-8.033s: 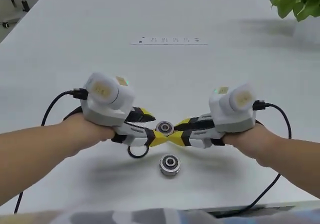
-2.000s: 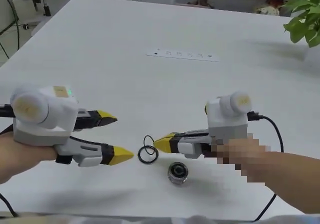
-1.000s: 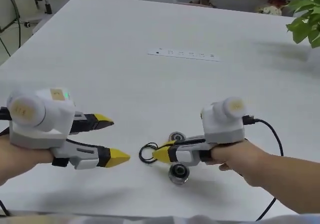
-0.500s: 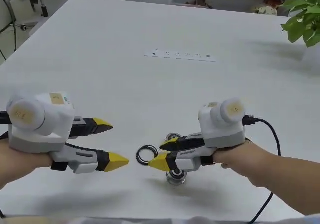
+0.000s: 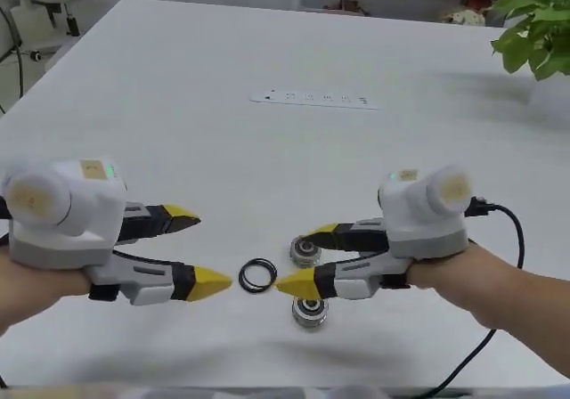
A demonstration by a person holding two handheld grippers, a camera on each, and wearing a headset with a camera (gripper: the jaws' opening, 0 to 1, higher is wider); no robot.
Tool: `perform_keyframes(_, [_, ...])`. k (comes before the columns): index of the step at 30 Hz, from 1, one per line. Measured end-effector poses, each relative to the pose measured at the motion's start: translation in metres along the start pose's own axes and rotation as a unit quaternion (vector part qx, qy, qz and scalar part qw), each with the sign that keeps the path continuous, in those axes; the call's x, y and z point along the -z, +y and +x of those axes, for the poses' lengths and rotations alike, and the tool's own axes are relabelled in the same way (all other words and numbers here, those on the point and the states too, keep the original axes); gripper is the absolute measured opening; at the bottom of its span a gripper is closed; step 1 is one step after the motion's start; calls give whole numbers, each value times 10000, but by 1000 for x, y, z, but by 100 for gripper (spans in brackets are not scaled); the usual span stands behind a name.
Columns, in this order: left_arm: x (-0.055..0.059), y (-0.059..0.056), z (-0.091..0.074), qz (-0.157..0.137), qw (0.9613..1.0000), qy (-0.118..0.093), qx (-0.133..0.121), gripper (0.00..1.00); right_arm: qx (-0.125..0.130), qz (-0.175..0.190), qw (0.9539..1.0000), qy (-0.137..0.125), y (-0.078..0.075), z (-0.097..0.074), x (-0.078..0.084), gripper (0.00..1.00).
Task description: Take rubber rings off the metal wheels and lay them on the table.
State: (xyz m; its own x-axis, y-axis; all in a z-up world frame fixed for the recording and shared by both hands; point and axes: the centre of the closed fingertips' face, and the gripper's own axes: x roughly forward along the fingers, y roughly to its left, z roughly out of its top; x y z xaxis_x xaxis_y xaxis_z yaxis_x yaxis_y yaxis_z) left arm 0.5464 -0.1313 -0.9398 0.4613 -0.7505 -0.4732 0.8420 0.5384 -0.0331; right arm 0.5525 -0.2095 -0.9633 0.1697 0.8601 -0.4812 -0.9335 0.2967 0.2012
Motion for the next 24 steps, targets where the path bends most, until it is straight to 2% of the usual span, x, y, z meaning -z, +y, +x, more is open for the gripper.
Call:
perform_keyframes(13, [-18, -11, -4, 127, 9998, -150, 76, 66, 352, -76, 9992, -181, -8, -34, 4, 70])
perform_keyframes(19, [-18, -13, -5, 102, 9997, -178, 90, 69, 543, -4, 9982, -272, -16, -50, 8, 73])
perform_keyframes(24, [-17, -15, -6, 45, 9998, -194, 84, 71, 603, 21, 9977, -324, -15, -59, 9, 77])
